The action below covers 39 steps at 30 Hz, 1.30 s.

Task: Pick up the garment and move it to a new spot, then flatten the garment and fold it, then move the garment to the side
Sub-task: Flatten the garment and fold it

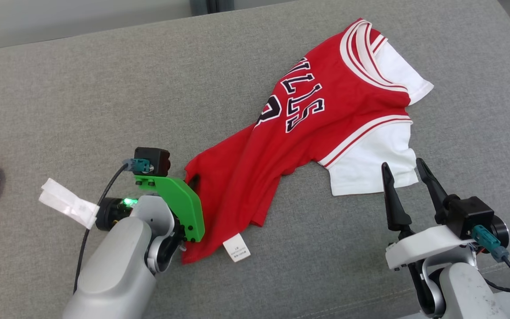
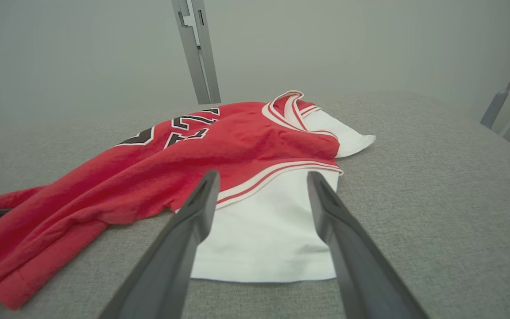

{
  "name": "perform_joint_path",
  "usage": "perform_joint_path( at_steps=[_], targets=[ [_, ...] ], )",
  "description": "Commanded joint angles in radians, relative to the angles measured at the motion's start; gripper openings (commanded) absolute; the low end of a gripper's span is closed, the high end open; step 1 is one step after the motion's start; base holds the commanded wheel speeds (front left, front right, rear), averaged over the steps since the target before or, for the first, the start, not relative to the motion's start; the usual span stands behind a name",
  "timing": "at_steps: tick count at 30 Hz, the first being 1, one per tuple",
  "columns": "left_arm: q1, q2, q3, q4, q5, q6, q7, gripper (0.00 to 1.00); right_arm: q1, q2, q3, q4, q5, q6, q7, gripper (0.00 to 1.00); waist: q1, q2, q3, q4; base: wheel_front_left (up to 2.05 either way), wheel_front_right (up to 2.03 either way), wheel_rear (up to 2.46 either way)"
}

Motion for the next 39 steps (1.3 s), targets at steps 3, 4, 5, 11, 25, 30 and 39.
perform_joint_path(
  at_steps=[3,4,5,11,25,30,39],
  targets=[
    [-0.051,0.009,0.014,0.000,0.029,-0.001,-0.101,0.00,-0.016,-0.002,0.000,0.000,0.001,-0.001,-0.006,1.00,0.0000,0.0000,0.006,0.009,0.00,0.00,0.00],
    [-0.062,0.016,0.019,-0.002,0.044,0.005,-0.144,0.00,-0.017,-0.002,-0.001,0.002,-0.001,-0.001,-0.007,1.00,0.0000,0.0000,0.008,0.012,0.00,0.00,0.00],
    [-0.069,0.021,0.021,-0.001,0.058,0.008,-0.177,0.00,-0.017,-0.002,-0.001,0.005,-0.002,-0.001,-0.007,1.00,0.0000,0.0000,0.009,0.013,0.00,0.00,0.00],
    [-0.128,0.052,0.053,0.035,0.106,0.038,-0.350,0.00,-0.024,-0.002,0.003,0.009,-0.007,-0.001,-0.010,1.00,0.0000,0.0000,0.011,0.021,0.00,0.00,0.00],
    [-0.136,0.032,0.086,0.221,0.081,0.019,-0.507,1.00,-0.017,-0.002,-0.003,0.013,-0.019,-0.001,0.008,1.00,0.0000,0.0000,-0.015,0.043,0.00,0.00,0.00],
    [-0.065,0.025,0.120,0.163,0.076,-0.009,-0.555,1.00,-0.004,-0.002,-0.026,0.002,-0.029,-0.001,0.017,1.00,0.0000,0.0000,-0.054,0.069,0.00,0.00,0.00],
    [0.223,-0.004,0.306,-0.264,0.228,-0.051,-0.555,1.00,0.006,-0.002,-0.081,-0.009,-0.040,-0.001,0.042,1.00,0.0000,0.0000,-0.139,0.122,0.00,0.00,0.00]
  ],
)
